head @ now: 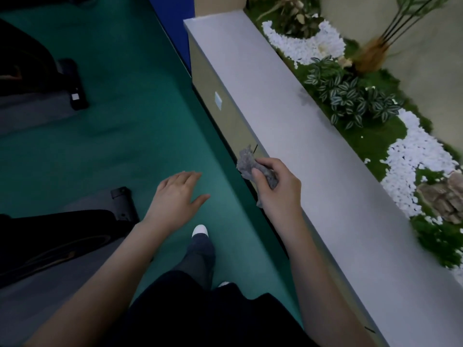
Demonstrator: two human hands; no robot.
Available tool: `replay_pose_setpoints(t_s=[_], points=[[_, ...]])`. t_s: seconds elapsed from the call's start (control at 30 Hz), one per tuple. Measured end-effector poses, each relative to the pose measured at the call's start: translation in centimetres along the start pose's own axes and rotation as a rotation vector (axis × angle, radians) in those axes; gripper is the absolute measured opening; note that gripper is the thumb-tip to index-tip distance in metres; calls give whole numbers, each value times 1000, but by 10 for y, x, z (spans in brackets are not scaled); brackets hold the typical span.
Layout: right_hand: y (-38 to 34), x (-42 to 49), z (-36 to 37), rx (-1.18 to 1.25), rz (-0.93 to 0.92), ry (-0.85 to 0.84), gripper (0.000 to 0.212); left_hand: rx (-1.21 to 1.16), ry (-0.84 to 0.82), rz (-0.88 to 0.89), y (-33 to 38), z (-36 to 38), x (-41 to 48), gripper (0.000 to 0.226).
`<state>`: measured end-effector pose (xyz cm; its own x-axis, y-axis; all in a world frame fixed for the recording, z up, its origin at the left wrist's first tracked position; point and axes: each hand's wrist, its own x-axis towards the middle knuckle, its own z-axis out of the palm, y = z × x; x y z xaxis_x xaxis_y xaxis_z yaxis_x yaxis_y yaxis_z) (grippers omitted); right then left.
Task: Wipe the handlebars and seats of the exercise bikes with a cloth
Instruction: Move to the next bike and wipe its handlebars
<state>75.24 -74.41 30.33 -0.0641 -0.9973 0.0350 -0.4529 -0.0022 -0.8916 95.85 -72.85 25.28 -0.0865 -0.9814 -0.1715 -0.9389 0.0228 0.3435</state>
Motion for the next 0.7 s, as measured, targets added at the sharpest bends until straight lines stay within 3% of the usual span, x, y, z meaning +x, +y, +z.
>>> replay_pose_setpoints(t_s=[0.33,0.7], points=[[-38,111,60,-87,-16,-46,17,-48,67,-92,-75,-52,98,60],[-78,203,153,-68,-113,-334,18,-115,128,-389,-141,-75,120,60]])
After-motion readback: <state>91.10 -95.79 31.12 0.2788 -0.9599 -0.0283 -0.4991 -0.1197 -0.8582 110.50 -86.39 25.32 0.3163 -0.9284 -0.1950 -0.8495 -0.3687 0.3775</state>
